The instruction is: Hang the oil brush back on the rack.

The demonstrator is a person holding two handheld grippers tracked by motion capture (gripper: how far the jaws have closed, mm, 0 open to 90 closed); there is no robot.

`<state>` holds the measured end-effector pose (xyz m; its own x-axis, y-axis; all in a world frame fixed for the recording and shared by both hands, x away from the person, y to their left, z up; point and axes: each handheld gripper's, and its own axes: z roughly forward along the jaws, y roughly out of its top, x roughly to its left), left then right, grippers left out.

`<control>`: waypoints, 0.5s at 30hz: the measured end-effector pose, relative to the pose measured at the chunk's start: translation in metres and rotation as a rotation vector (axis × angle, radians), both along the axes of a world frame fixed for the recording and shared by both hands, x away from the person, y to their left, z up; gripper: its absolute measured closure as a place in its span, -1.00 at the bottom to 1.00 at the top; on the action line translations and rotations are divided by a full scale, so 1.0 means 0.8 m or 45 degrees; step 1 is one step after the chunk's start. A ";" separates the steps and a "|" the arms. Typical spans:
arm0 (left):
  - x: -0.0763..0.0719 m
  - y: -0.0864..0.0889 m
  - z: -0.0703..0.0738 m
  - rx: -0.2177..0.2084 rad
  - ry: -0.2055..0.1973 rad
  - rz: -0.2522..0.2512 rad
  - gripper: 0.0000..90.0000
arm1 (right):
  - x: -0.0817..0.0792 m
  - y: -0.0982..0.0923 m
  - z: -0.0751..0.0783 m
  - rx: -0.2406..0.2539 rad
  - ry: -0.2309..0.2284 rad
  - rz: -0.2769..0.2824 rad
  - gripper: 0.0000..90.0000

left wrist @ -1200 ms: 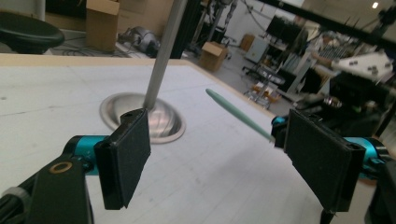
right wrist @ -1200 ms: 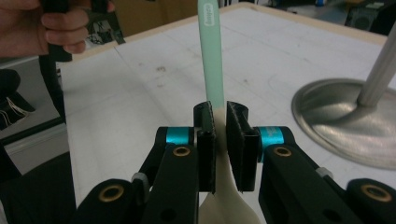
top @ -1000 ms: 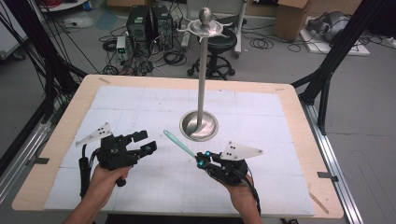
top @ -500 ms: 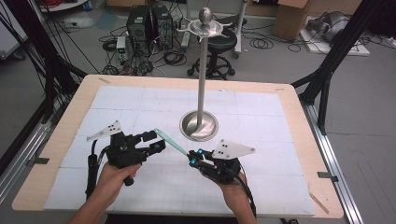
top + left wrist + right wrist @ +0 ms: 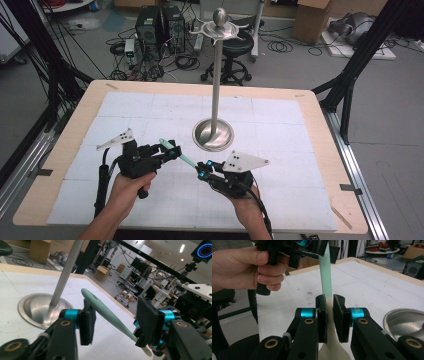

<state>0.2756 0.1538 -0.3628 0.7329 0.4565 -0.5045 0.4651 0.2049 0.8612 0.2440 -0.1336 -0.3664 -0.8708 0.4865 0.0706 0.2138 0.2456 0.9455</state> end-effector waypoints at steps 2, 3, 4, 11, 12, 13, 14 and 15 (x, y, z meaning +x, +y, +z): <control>0.001 0.000 0.000 -0.002 0.004 -0.009 0.23 | 0.000 0.000 0.000 0.004 -0.006 0.004 0.83; 0.001 0.001 0.000 -0.008 0.005 -0.009 0.26 | 0.000 0.000 0.000 0.004 -0.005 0.003 0.83; 0.001 0.000 0.000 -0.016 0.007 -0.012 0.28 | 0.000 0.000 0.000 0.003 -0.005 0.004 0.83; 0.000 0.002 0.002 -0.034 -0.006 -0.033 0.59 | -0.004 0.004 0.000 0.000 -0.006 0.022 0.82; 0.000 0.002 0.001 -0.036 -0.008 -0.037 0.61 | -0.004 0.004 0.000 0.000 -0.010 0.026 0.82; 0.001 0.002 0.002 -0.039 -0.008 -0.042 0.62 | -0.004 0.004 0.000 -0.002 -0.013 0.026 0.82; 0.000 0.001 0.002 -0.047 -0.002 -0.045 0.63 | -0.005 0.005 -0.001 -0.004 -0.013 0.027 0.82; 0.000 0.001 0.002 -0.050 -0.001 -0.053 0.64 | -0.005 0.005 -0.001 -0.004 -0.014 0.029 0.82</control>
<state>0.2753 0.1550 -0.3613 0.7510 0.4056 -0.5210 0.4733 0.2195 0.8531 0.2402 -0.1296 -0.3671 -0.8826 0.4664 0.0590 0.1973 0.2536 0.9470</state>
